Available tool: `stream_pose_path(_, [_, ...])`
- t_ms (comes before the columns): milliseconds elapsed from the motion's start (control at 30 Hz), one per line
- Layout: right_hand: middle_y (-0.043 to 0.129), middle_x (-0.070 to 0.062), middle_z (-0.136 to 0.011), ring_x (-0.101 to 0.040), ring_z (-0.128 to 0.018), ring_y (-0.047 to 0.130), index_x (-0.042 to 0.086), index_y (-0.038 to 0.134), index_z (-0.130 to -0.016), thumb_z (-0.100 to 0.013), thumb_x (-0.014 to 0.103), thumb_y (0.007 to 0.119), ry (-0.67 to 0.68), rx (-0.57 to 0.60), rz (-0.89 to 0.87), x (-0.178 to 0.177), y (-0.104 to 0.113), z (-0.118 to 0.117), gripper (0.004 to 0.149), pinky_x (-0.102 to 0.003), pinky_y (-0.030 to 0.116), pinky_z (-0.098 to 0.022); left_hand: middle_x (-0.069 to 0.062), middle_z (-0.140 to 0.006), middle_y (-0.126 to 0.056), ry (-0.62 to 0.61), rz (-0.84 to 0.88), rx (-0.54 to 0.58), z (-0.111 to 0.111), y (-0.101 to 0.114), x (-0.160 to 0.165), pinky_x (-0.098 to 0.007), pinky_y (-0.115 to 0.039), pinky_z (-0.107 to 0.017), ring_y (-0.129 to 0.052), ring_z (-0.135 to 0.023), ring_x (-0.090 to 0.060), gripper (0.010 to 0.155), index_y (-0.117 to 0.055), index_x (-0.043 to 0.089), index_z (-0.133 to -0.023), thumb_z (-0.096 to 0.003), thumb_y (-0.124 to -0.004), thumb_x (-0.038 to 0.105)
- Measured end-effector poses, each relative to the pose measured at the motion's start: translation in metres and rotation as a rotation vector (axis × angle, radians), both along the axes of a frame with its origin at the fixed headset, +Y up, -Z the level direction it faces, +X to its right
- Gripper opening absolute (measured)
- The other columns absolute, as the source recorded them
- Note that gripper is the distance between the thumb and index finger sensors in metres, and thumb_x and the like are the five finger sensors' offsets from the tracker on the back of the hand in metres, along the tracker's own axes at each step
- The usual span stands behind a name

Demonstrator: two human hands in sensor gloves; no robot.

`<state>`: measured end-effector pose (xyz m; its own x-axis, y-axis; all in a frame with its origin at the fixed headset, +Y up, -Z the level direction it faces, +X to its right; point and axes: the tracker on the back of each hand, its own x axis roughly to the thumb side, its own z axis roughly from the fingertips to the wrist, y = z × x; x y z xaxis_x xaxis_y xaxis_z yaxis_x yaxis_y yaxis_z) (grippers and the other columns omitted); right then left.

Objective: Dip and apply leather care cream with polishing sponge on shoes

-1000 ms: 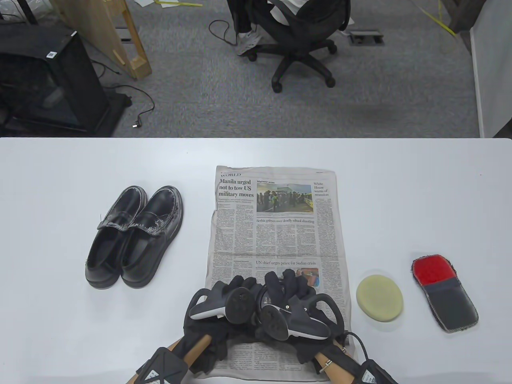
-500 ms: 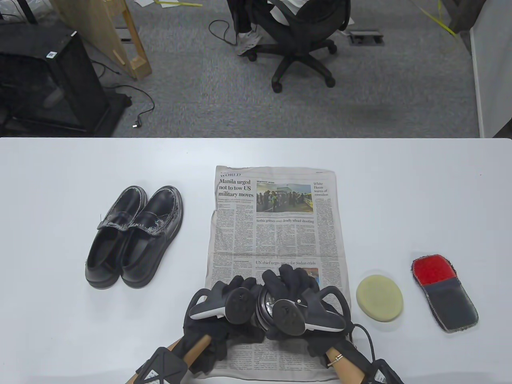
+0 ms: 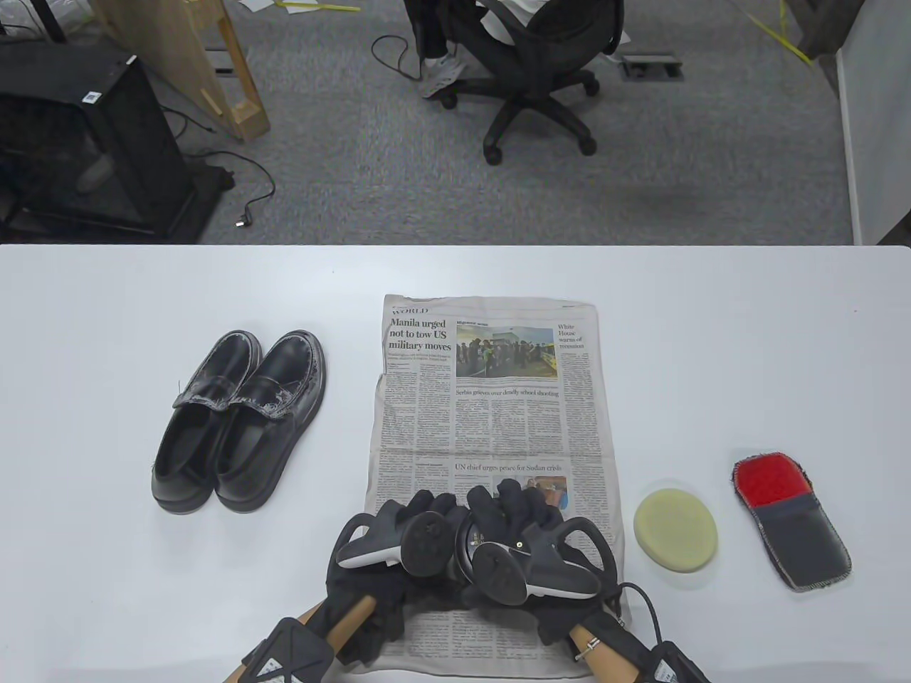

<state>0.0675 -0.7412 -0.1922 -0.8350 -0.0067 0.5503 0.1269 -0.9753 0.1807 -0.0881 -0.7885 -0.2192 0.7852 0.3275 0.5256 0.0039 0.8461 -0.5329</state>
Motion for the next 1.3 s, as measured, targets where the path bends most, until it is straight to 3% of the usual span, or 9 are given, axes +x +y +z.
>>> stream_pose_path(267, [0.024, -0.054, -0.110, -0.072, -0.089, 0.051, -0.009, 0.010, -0.118, -0.051, 0.075, 0.039, -0.056, -0.024, 0.080, 0.001, 0.002, 0.003, 0.112, -0.074, 0.062, -0.062, -0.028, -0.122, -0.012, 0.000, 0.000, 0.000, 0.000, 0.000, 0.000, -0.069, -0.025, -0.067, -0.014, -0.102, -0.054, 0.105, -0.019, 0.004, -0.120, -0.0488, -0.074, 0.058])
stream_pose_path(400, [0.011, -0.049, -0.112, -0.075, -0.097, 0.027, -0.006, 0.010, -0.118, -0.052, 0.070, 0.049, -0.019, -0.018, 0.034, 0.007, 0.008, 0.005, 0.108, -0.077, 0.046, -0.067, -0.028, -0.122, -0.012, 0.000, 0.001, -0.001, 0.000, 0.000, 0.000, -0.069, -0.025, -0.067, -0.014, -0.102, -0.054, 0.105, -0.019, 0.004, -0.120, -0.0488, -0.074, 0.058])
stream_pose_path(533, [0.008, -0.042, -0.114, -0.070, -0.100, 0.023, 0.001, 0.011, -0.118, -0.053, 0.063, 0.059, 0.022, -0.085, -0.031, 0.009, 0.005, 0.007, 0.102, -0.073, 0.045, -0.071, -0.028, -0.122, -0.012, 0.000, 0.001, -0.001, 0.000, 0.000, 0.000, -0.069, -0.025, -0.067, -0.014, -0.102, -0.054, 0.105, -0.019, 0.004, -0.120, -0.0487, -0.074, 0.058])
stream_pose_path(667, [0.020, -0.045, -0.114, -0.070, -0.096, 0.037, -0.004, 0.012, -0.118, -0.049, 0.070, 0.053, -0.018, -0.013, 0.008, 0.007, 0.002, 0.007, 0.109, -0.070, 0.057, -0.068, -0.028, -0.122, -0.012, 0.001, 0.001, -0.001, 0.000, 0.000, 0.000, -0.069, -0.025, -0.067, -0.014, -0.102, -0.054, 0.104, -0.019, 0.004, -0.120, -0.0490, -0.073, 0.058])
stream_pose_path(767, [0.025, -0.051, -0.111, -0.072, -0.088, 0.047, -0.008, 0.008, -0.117, -0.050, 0.074, 0.040, -0.025, 0.066, 0.094, 0.000, -0.002, 0.010, 0.111, -0.070, 0.059, -0.066, -0.028, -0.122, -0.012, 0.000, 0.000, 0.000, 0.000, 0.000, 0.000, -0.069, -0.025, -0.067, -0.014, -0.102, -0.054, 0.105, -0.019, 0.004, -0.120, -0.0490, -0.073, 0.058])
stream_pose_path(867, [0.022, -0.055, -0.108, -0.075, -0.087, 0.044, -0.012, 0.001, -0.115, -0.052, 0.073, 0.037, -0.022, 0.020, 0.109, -0.003, -0.003, 0.010, 0.112, -0.075, 0.058, -0.064, -0.028, -0.122, -0.012, 0.000, 0.000, 0.000, 0.000, 0.000, 0.000, -0.069, -0.025, -0.067, -0.014, -0.102, -0.054, 0.104, -0.020, 0.004, -0.120, -0.0489, -0.074, 0.058])
stream_pose_path(967, [0.006, -0.058, -0.106, -0.081, -0.091, 0.026, -0.012, -0.006, -0.112, -0.051, 0.074, 0.043, -0.021, -0.098, 0.046, -0.001, -0.008, 0.007, 0.116, -0.081, 0.049, -0.062, -0.028, -0.122, -0.012, 0.000, 0.000, 0.000, 0.000, 0.000, 0.000, -0.069, -0.025, -0.067, -0.014, -0.102, -0.054, 0.105, -0.020, 0.004, -0.120, -0.0489, -0.074, 0.058])
stream_pose_path(1100, [0.017, -0.058, -0.109, -0.078, -0.090, 0.040, -0.010, -0.001, -0.115, -0.049, 0.075, 0.054, -0.022, -0.042, 0.038, -0.001, -0.005, 0.004, 0.121, -0.076, 0.056, -0.065, -0.028, -0.122, -0.012, 0.000, 0.000, 0.000, 0.000, 0.000, 0.000, -0.069, -0.025, -0.067, -0.014, -0.102, -0.054, 0.105, -0.019, 0.004, -0.120, -0.0489, -0.074, 0.058])
stream_pose_path(1300, [0.020, -0.054, -0.110, -0.075, -0.090, 0.040, -0.008, 0.002, -0.117, -0.045, 0.073, 0.063, -0.026, -0.055, -0.045, 0.006, -0.001, 0.001, 0.124, -0.077, 0.052, -0.066, -0.028, -0.122, -0.012, 0.000, 0.001, -0.001, 0.000, 0.000, 0.000, -0.069, -0.025, -0.067, -0.014, -0.102, -0.054, 0.104, -0.020, 0.004, -0.120, -0.0491, -0.073, 0.058])
